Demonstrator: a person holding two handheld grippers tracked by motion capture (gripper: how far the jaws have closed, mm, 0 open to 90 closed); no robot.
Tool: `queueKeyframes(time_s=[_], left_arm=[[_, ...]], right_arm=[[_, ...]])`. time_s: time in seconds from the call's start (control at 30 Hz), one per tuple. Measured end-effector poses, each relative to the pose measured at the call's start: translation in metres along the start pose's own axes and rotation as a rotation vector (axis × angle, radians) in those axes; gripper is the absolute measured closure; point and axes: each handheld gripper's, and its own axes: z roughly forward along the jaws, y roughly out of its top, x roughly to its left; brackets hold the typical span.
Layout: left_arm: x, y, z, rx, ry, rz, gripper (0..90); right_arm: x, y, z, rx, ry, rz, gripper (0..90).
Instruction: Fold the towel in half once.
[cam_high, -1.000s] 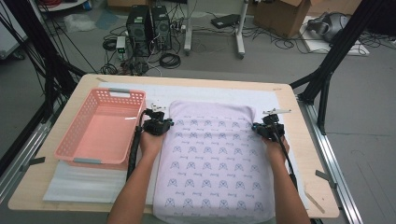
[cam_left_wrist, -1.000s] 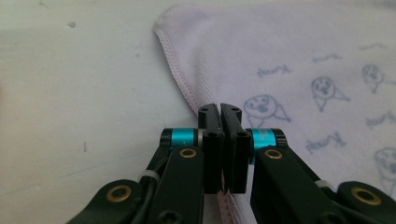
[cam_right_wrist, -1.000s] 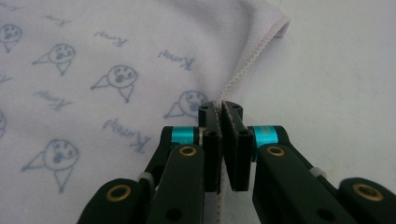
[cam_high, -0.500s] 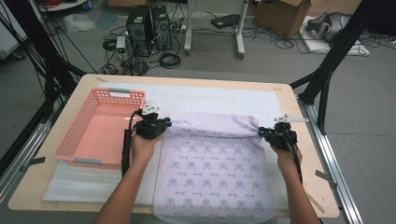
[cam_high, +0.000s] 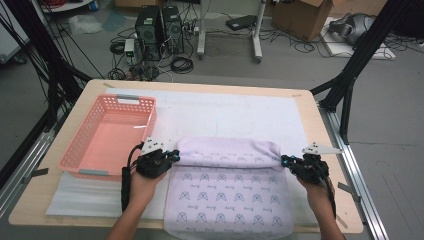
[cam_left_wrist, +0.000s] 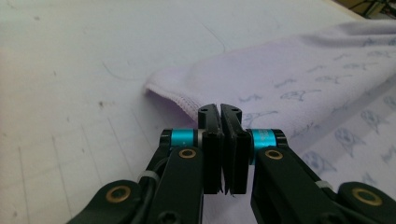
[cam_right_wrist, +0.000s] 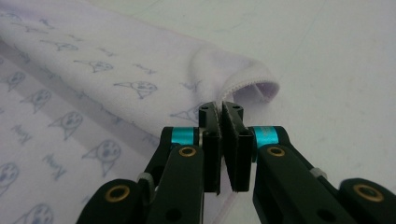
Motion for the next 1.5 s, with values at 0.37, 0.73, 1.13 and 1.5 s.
queueKeyframes(time_s=[0.37,0.73,1.13,1.5], left_arm=[[0.014,0.008,0.026,-0.010,0.009,-0.060,47.2],[0.030,0.031,0.067,0.069,0.087,-0.082,48.6],[0.025,0.032,0.061,0.070,0.053,-0.072,86.6],[0.009,0.027,0.019,-0.037,0.003,-0.031,86.2]], right_arm=[[-0.005,0.001,0.009,0.009,-0.056,0.079,50.7],[-0.028,0.032,0.068,0.135,-0.099,0.167,46.5],[-0.024,0.038,0.068,0.125,-0.096,0.057,84.1],[-0.004,0.031,0.025,0.019,-0.061,-0.010,83.9]])
